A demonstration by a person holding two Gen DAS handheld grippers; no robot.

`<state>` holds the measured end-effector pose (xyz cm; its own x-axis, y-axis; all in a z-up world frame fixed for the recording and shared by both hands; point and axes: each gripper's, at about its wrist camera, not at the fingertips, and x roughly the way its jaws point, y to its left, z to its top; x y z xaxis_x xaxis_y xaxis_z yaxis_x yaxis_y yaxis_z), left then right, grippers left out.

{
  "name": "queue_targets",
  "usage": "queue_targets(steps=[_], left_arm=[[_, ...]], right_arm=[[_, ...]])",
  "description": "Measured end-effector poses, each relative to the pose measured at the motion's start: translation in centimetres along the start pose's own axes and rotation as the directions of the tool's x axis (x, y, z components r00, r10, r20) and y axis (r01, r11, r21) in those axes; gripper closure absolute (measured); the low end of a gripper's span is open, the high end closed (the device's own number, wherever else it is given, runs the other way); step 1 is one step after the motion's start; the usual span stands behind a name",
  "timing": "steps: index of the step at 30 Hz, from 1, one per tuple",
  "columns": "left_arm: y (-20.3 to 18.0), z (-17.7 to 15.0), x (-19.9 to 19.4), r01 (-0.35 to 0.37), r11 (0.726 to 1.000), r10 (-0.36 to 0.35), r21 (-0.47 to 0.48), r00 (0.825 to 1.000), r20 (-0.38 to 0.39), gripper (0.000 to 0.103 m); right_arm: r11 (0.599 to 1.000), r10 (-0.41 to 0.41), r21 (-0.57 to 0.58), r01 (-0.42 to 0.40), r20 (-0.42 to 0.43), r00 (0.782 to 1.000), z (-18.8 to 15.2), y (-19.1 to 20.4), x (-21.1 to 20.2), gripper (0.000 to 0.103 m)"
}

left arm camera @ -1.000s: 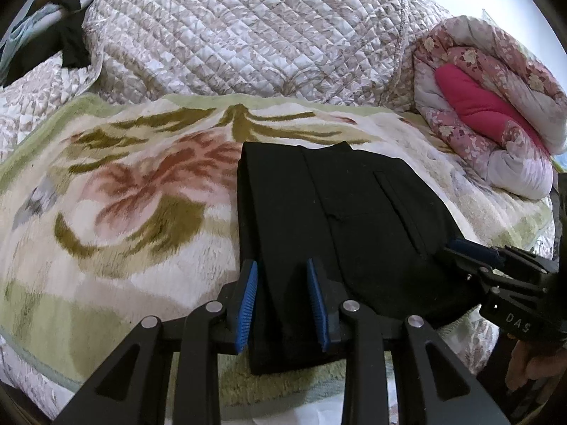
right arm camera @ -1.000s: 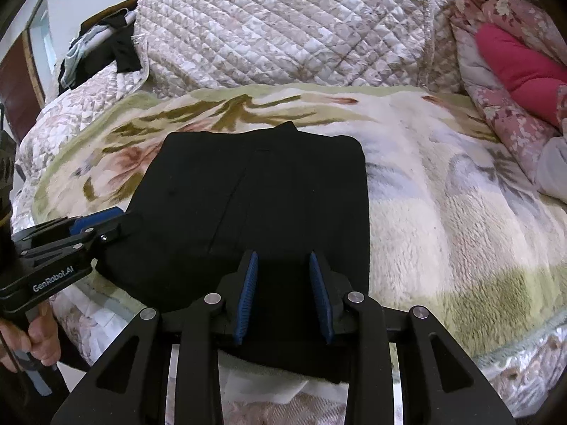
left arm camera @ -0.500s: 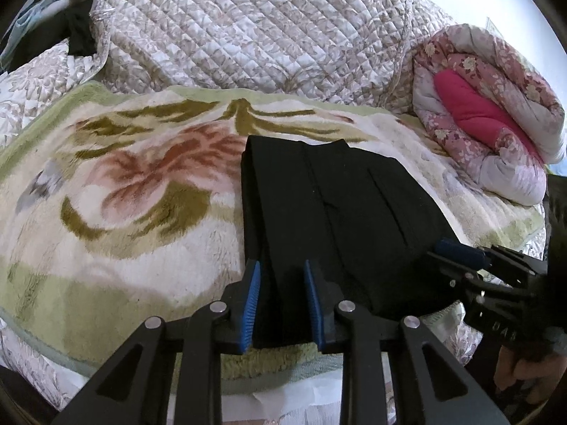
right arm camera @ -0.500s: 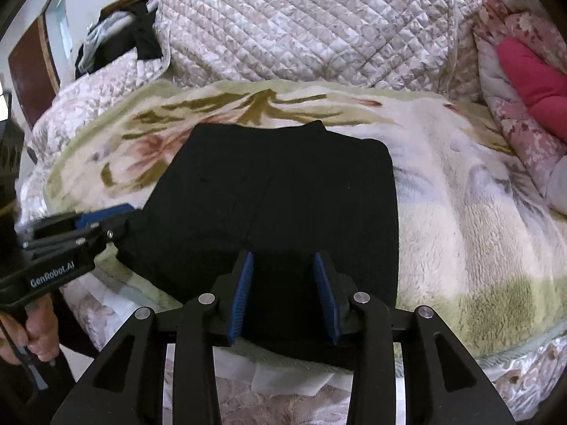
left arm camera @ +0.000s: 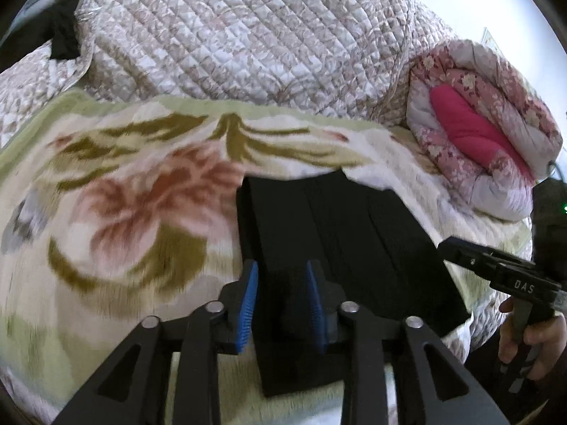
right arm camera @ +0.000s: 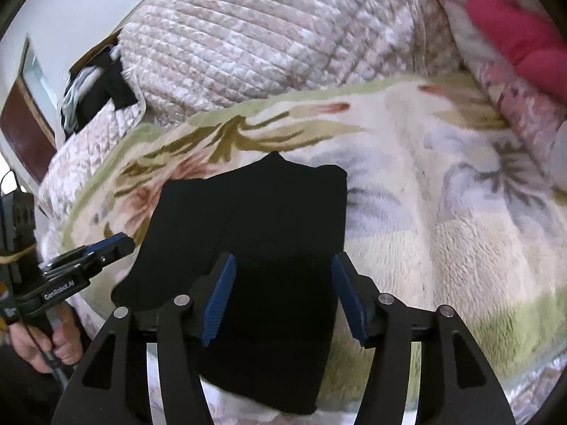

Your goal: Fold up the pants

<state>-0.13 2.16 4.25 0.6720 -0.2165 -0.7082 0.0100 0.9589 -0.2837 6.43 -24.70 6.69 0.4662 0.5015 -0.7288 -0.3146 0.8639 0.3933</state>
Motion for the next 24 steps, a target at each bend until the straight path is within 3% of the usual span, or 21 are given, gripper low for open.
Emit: queue_targets(steps=[8,15,20,24], left_arm=[[2.3,0.1,3.2,0.062,0.994,-0.067,-0.094,0.996,-0.058,0.066],[2.0,-1.0,2.9,0.108,0.987,-0.114,-0.116,0.992,-0.049,0.061],[3.0,-0.7,3.9,0.12,0.979,-0.131,-0.167,0.99,-0.053,0.051],[3.4,-0.2,5.1,0.155,0.969,-0.168,-0.193,0.984,-0.053,0.048]], right_arm=[[0.98,0.102,0.176,-0.092,-0.05,0.994,0.1,-3.7,2.4,0.046],[0.962,0.175,0.22,-0.164,-0.031,0.984,-0.8,-3.8,2.3,0.046],[0.966,0.169,0.204,-0.16,-0.028,0.985,-0.6,-3.6,2.7,0.046],[0.959,0.18,0.225,-0.171,-0.02,0.983,0.0,-3.8,3.4,0.046]])
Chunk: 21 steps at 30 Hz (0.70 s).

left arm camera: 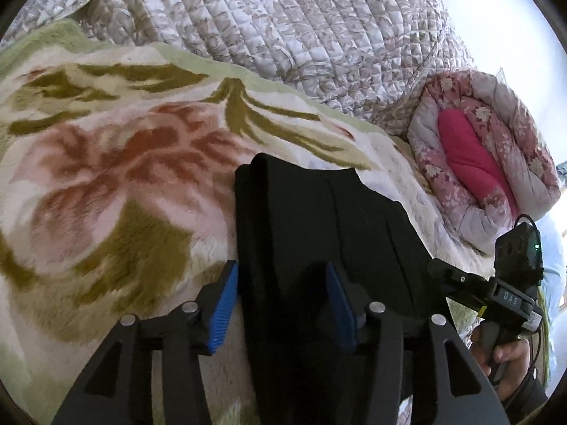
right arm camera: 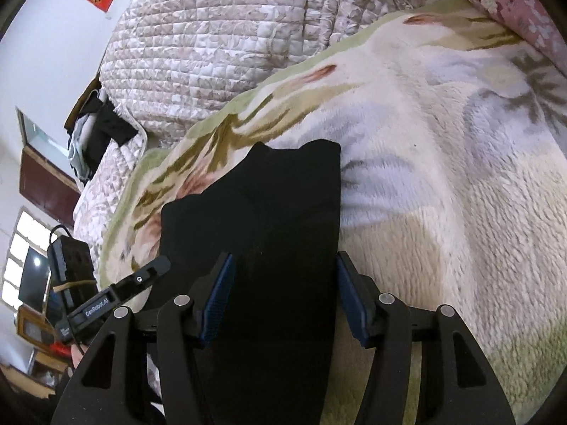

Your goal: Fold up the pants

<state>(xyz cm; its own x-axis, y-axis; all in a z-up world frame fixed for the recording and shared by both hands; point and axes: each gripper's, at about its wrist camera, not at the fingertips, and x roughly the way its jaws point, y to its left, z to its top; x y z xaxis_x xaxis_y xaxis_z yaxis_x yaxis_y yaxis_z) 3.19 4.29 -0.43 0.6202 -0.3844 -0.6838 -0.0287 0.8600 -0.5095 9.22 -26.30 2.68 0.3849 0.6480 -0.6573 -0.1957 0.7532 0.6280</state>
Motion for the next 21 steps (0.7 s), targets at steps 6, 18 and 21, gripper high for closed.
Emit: queue_targets(steps=[6,18,21], left_arm=[[-0.1,-1.2,-0.8,0.024,0.999,-0.025,-0.027,1.0,-0.014,0.051],[-1.5,-0.4,-0.4,-0.013,0.999,0.013,0.038,1.0,0.003,0.067],[-2.6,-0.3,-1.3,-0.032,0.996,0.03,0.077,0.999,0.025,0.075]], right_arm=[[1.0,0.002,-0.028,-0.002,-0.01,1.0,-0.8,0.6,-0.3,0.049],[0.999,-0.026,-0.019,0.026,0.001,1.0,-0.2,0.6,0.9,0.083],[0.999,-0.027,-0.041,0.028,0.024,0.999,-0.3,1.3,0.1,0.086]])
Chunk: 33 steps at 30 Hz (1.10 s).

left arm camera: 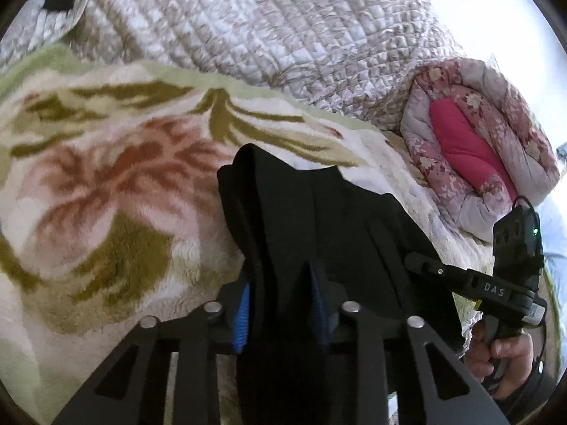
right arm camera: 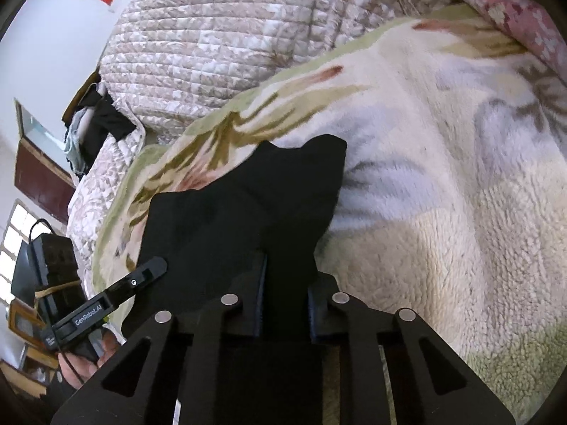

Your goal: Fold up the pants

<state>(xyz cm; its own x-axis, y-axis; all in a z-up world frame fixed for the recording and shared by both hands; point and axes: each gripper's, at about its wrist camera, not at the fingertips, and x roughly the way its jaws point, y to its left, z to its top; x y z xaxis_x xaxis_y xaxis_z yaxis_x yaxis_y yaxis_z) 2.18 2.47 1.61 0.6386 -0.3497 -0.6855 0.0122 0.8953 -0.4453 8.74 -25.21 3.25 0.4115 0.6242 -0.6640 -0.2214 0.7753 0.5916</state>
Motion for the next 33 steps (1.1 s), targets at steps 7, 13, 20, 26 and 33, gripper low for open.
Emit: queue_targets(steps=[7,13,20,26,33], left_arm=[[-1.9,0.7,-1.8,-0.026,0.997,0.023,0.071,0.999,0.032,0.08],[-1.7,2.4,-2.9,-0.048,0.996,0.044,0.08,0.998,0.052,0.08],[-0.2,6.8,-2.8,-0.093,0.989,0.085,0.118,0.994,0.074,0.08],[2.7,10.5,-0.7,-0.107,0.989,0.1,0.098,0.992,0.078,0.08],[7.0,11.0,4.5,-0.138,0.99,0.139,0.026,0.99,-0.01,0.07]], right_arm=[[0.998,0.04,-0.046,-0.038,0.054,0.998,0.5,2.7,-2.3,0.089],[0.994,0.067,-0.095,-0.062,0.052,0.996,2.1,5.4,-2.1,0.09],[0.986,0.075,-0.152,-0.068,0.041,0.996,6.2,7.8,0.7,0.09],[0.985,0.084,-0.153,-0.079,0.028,0.996,9.6,7.5,4.6,0.089],[0.992,0.032,-0.119,-0.037,-0.049,0.998,10.9,4.1,10.6,0.086]])
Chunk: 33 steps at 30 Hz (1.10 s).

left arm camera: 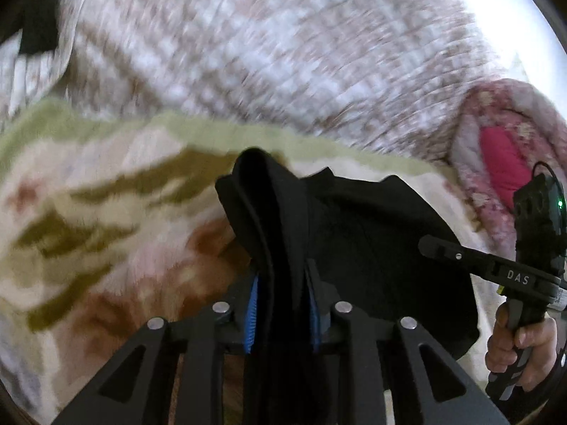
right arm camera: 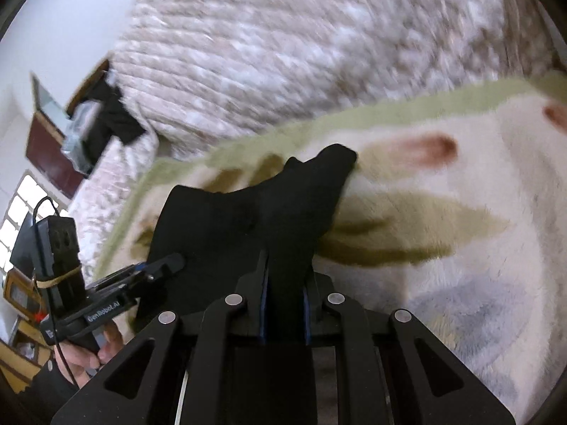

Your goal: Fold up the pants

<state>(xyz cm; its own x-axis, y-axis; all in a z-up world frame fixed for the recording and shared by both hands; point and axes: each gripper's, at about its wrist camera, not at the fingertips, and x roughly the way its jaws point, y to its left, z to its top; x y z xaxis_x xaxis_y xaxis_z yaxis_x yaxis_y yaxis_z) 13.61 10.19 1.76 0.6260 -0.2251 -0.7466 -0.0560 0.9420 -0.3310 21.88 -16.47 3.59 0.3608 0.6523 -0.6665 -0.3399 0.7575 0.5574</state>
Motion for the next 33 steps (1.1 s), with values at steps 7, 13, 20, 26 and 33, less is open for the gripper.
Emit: queue_targets(steps=[7,13,20,26,33], left_arm=[[2.6,-0.2,-2.6,-0.03,0.991,0.036,-0.127,0.998,0.045,0.066],[-0.7,-2.2,-6.5,-0.025,0.999,0.028,-0.024,0.991,0.133,0.069],[-3.4,-5.9,-4.5,-0.083,0.991,0.077,0.102,0.995,0.063,0.068],[-2.6,-4.8,-4.6,-0.088,0.994,0.084,0.064,0.995,0.058,0.069],[-2.9,1.3,-2.1,-0.102,0.989,0.091,0.111,0.991,0.102,0.069]], right_arm=[[0.993,-0.119,0.001,0.119,0.067,0.991,0.2,-0.9,-2.9,0.074],[0.969,-0.153,-0.181,0.168,0.097,0.984,-3.0,3.6,-4.6,0.077],[0.924,-0.238,-0.308,0.228,0.004,0.971,-6.7,5.3,-1.8,0.078],[0.95,-0.178,-0.263,0.17,-0.008,0.984,-3.7,4.5,-2.9,0.078],[0.944,-0.157,-0.29,0.157,0.025,0.987,1.4,4.1,0.1,0.078]])
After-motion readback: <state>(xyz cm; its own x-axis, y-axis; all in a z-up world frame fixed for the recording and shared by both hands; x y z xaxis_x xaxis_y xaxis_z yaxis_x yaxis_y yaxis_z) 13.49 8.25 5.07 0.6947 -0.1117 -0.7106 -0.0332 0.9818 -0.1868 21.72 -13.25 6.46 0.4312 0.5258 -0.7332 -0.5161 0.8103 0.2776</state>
